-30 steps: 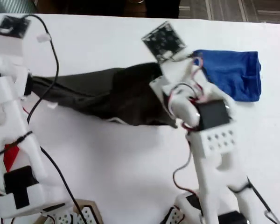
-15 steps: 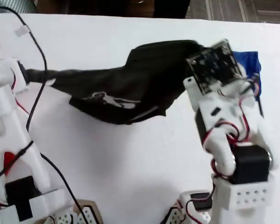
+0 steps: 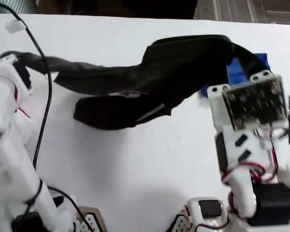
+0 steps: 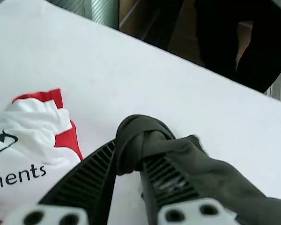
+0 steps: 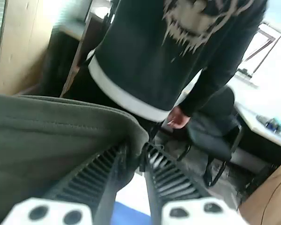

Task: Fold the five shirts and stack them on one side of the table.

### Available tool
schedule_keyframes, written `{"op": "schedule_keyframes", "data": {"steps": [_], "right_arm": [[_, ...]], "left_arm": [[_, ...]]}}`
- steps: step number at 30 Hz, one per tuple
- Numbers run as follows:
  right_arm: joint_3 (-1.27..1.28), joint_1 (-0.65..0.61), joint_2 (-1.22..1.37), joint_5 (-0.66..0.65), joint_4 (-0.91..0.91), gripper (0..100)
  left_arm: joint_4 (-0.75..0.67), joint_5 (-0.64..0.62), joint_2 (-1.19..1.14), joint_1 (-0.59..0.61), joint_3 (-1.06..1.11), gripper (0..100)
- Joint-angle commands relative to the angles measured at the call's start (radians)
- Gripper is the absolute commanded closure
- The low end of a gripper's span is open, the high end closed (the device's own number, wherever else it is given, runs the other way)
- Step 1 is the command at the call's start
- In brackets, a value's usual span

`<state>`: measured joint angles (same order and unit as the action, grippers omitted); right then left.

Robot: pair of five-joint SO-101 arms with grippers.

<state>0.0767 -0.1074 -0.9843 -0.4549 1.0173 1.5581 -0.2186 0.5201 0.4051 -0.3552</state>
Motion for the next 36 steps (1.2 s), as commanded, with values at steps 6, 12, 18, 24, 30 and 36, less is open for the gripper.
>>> {"op": "schedule_keyframes", "data": {"steps": [6,12,18,24,30,36], "right_arm": [[-0.153,0.010,-0.019,0.009,-0.030,97.9],[-0.224,0.010,-0.019,0.009,-0.031,97.9],[-0.333,0.010,-0.016,0.006,-0.035,97.9],[-0.354,0.012,-0.016,0.003,-0.114,97.9],[-0.348,0.012,-0.016,0.008,-0.110,97.9],[-0.348,0.012,-0.022,0.008,-0.108,97.9]], "left_arm": [[-0.094,-0.006,0.166,-0.003,-0.035,97],[-0.100,-0.006,0.180,-0.003,-0.041,97],[-0.118,-0.006,0.184,-0.002,-0.044,97],[-0.141,-0.012,0.184,0.057,-0.125,97],[-0.132,-0.008,0.184,0.084,-0.208,97],[-0.081,-0.008,0.184,0.084,-0.211,97]]}}
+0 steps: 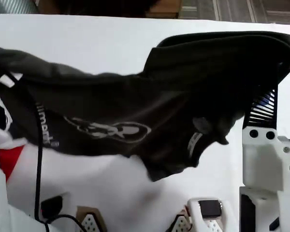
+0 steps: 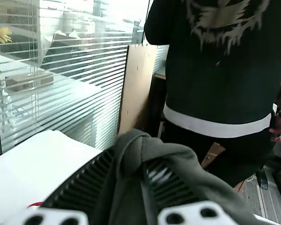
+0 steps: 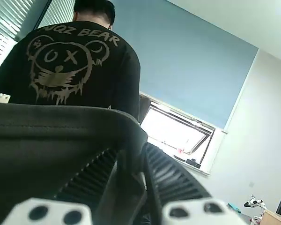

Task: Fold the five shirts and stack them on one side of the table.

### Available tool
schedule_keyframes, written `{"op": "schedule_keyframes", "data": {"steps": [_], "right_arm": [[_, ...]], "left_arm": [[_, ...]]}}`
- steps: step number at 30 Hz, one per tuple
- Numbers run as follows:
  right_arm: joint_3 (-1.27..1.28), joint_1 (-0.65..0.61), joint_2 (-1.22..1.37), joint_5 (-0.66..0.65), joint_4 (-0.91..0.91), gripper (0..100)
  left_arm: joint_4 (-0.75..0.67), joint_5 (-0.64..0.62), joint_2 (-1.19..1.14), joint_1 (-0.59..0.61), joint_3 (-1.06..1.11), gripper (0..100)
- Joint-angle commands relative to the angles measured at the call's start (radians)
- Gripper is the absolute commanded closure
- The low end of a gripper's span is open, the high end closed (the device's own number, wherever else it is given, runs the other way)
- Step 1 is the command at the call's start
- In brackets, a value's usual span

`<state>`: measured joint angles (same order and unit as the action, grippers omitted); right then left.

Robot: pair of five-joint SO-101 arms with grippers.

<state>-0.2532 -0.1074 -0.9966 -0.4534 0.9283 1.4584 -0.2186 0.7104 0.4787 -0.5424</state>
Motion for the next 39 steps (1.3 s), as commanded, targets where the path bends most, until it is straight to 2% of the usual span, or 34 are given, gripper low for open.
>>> {"op": "schedule_keyframes", "data": {"steps": [1,7,14,18,24,32,39], "right_arm": [[-0.018,0.012,-0.012,0.006,-0.012,97.9],[-0.058,0.012,-0.038,0.008,0.087,97.9],[-0.201,0.015,-0.015,0.002,0.099,97.9],[-0.244,0.084,0.051,0.000,0.094,97.9],[-0.327,0.088,0.117,0.008,0.097,97.9],[-0.339,0.088,0.053,0.008,0.200,97.9],[-0.334,0.088,-0.012,0.008,0.216,97.9]], "left_arm": [[0.031,-0.008,-0.006,0.011,-0.024,97],[0.087,-0.008,0.000,0.011,-0.028,97],[0.100,-0.011,0.072,0.006,0.033,97],[0.100,-0.011,0.100,0.008,0.133,97],[0.060,-0.012,0.152,0.009,0.278,97],[0.049,-0.009,0.301,0.009,0.420,97],[0.048,-0.008,0.434,0.009,0.578,97]]}}
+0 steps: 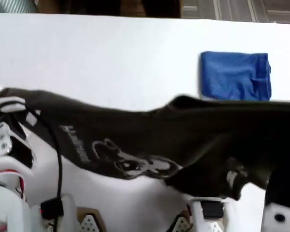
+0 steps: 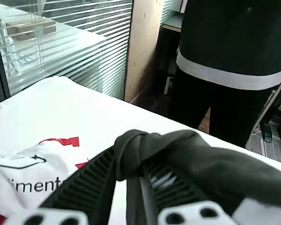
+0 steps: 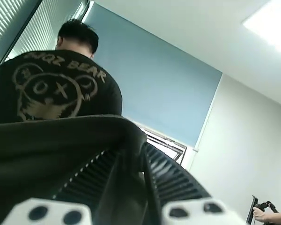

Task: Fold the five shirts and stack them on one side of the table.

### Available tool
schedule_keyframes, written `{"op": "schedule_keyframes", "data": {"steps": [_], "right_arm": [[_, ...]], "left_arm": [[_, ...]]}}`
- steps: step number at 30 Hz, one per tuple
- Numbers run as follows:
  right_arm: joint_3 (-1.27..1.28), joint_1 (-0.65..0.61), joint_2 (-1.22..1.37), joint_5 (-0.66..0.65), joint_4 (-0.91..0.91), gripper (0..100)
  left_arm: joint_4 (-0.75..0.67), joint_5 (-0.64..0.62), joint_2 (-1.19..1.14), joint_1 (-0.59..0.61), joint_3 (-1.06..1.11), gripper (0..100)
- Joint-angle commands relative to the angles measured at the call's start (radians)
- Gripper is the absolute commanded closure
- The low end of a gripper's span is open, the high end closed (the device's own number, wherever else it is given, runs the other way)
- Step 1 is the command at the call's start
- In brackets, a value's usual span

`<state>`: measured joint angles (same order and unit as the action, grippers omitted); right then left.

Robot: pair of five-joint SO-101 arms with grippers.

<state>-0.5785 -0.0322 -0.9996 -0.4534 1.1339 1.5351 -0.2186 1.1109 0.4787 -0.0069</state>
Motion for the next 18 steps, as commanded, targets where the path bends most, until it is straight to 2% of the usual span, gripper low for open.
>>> {"op": "schedule_keyframes", "data": {"steps": [1,8,11,18], "right_arm": [[-0.008,0.013,-0.008,0.008,0.010,97.9],[0.058,0.012,0.070,0.026,-0.004,97.8],[0.086,0.012,0.134,0.074,-0.045,97.8],[0.175,-0.016,0.280,0.078,-0.133,97.8]], "left_arm": [[-0.041,-0.008,0.051,0.009,0.062,97],[-0.181,-0.008,0.097,0.009,0.151,97],[-0.278,-0.008,0.095,0.009,0.229,97],[-0.519,-0.006,0.095,0.005,0.452,97]]}}
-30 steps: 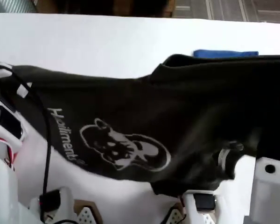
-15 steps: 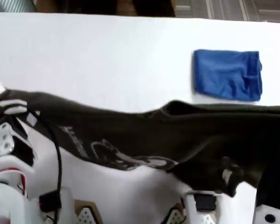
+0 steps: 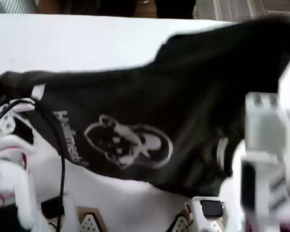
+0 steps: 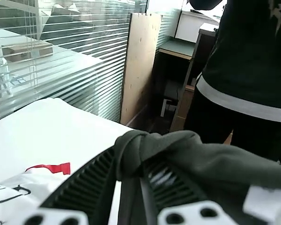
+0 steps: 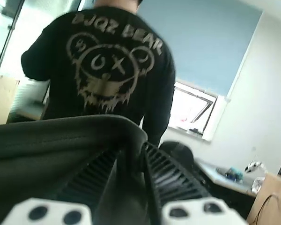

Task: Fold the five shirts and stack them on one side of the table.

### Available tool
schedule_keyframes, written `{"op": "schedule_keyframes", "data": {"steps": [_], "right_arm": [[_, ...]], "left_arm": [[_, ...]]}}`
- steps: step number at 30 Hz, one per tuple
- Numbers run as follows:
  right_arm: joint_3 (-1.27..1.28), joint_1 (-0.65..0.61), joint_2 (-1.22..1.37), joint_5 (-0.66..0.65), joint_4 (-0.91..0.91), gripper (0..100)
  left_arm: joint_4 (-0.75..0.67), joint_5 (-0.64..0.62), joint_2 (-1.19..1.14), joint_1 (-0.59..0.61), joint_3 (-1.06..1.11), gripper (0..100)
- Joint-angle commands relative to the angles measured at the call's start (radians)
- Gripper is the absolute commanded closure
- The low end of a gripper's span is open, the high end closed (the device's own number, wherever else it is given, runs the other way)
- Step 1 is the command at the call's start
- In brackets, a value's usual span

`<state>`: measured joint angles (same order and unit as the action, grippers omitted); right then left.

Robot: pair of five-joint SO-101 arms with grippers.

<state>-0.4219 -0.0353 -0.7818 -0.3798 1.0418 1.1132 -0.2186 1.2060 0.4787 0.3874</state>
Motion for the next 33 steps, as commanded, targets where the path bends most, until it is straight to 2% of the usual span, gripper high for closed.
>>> {"op": "schedule_keyframes", "data": {"steps": [1,6,13,25,29,33], "right_arm": [[0.028,-0.027,0.076,-0.002,-0.041,97.8],[0.066,-0.071,0.142,-0.003,-0.071,97.8],[0.132,-0.071,0.226,-0.003,-0.156,97.8],[0.187,-0.071,0.460,-0.003,-0.263,97.8],[0.183,-0.065,0.533,-0.003,-0.352,97.8],[0.183,-0.064,0.576,-0.003,-0.389,97.8]], "left_arm": [[-0.127,-0.006,0.000,0.005,0.085,97],[-0.259,-0.008,-0.063,0.005,0.163,97],[-0.354,-0.008,-0.356,-0.028,0.091,97],[-0.358,-0.008,-0.927,-0.107,-0.286,97],[-0.344,-0.008,-1.112,-0.118,-0.515,97],[-0.245,0.037,-1.266,-0.147,-0.774,97]]}}
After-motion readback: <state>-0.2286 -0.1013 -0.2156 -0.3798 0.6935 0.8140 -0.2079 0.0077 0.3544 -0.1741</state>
